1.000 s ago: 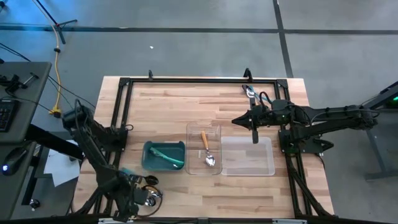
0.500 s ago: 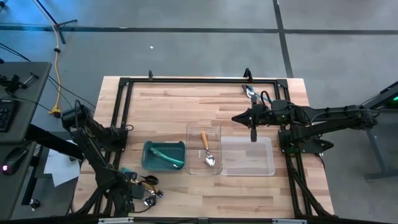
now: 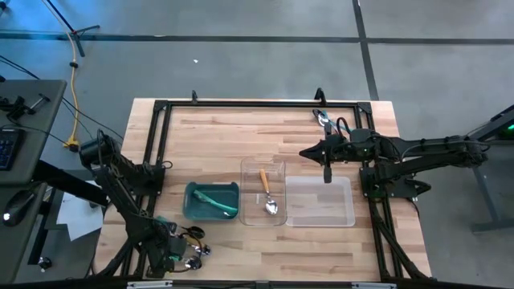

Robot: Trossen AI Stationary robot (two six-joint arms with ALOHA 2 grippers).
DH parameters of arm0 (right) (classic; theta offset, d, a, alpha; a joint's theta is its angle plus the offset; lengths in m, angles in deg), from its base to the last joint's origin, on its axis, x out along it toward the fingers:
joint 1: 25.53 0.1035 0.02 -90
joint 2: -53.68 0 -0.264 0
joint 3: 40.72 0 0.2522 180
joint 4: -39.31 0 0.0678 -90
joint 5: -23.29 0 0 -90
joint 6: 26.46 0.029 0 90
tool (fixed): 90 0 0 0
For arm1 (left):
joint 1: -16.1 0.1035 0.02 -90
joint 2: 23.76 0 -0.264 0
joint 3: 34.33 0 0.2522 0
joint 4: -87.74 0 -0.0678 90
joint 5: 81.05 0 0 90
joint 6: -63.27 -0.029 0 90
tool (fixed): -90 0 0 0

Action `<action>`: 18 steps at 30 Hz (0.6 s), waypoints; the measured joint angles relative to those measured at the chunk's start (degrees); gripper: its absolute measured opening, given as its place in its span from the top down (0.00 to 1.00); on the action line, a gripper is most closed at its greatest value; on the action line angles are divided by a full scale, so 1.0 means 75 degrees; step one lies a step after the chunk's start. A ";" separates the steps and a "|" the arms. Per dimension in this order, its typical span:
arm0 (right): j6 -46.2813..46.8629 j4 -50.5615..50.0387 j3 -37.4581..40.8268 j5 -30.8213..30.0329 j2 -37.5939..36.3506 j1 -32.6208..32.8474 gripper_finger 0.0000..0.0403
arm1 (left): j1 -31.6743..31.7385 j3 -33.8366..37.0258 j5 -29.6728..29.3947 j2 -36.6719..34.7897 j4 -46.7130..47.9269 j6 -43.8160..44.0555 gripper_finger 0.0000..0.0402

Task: Sort silverware by color (type)
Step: Put the light blue spoon into the blue bin

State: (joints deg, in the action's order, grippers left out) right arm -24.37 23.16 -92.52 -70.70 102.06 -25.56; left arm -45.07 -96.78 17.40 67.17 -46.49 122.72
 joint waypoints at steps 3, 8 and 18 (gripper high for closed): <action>-0.0140 0.0000 0.0000 0.0000 0.0000 0.0000 1.00 | 0.0000 0.0000 -0.0010 0.0000 0.0049 -0.0001 0.63; -0.0142 0.0000 0.0000 0.0000 0.0000 0.0000 1.00 | 0.0003 -0.0020 0.0011 0.0004 -0.0038 0.0134 0.63; -0.0141 0.0000 0.0000 0.0000 0.0000 0.0000 1.00 | -0.0214 -0.0214 -0.0023 0.0006 0.0011 0.0493 0.65</action>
State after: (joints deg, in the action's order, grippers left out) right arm -25.43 23.16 -92.52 -70.70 102.06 -25.56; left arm -46.67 -98.38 17.23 67.22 -46.41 126.42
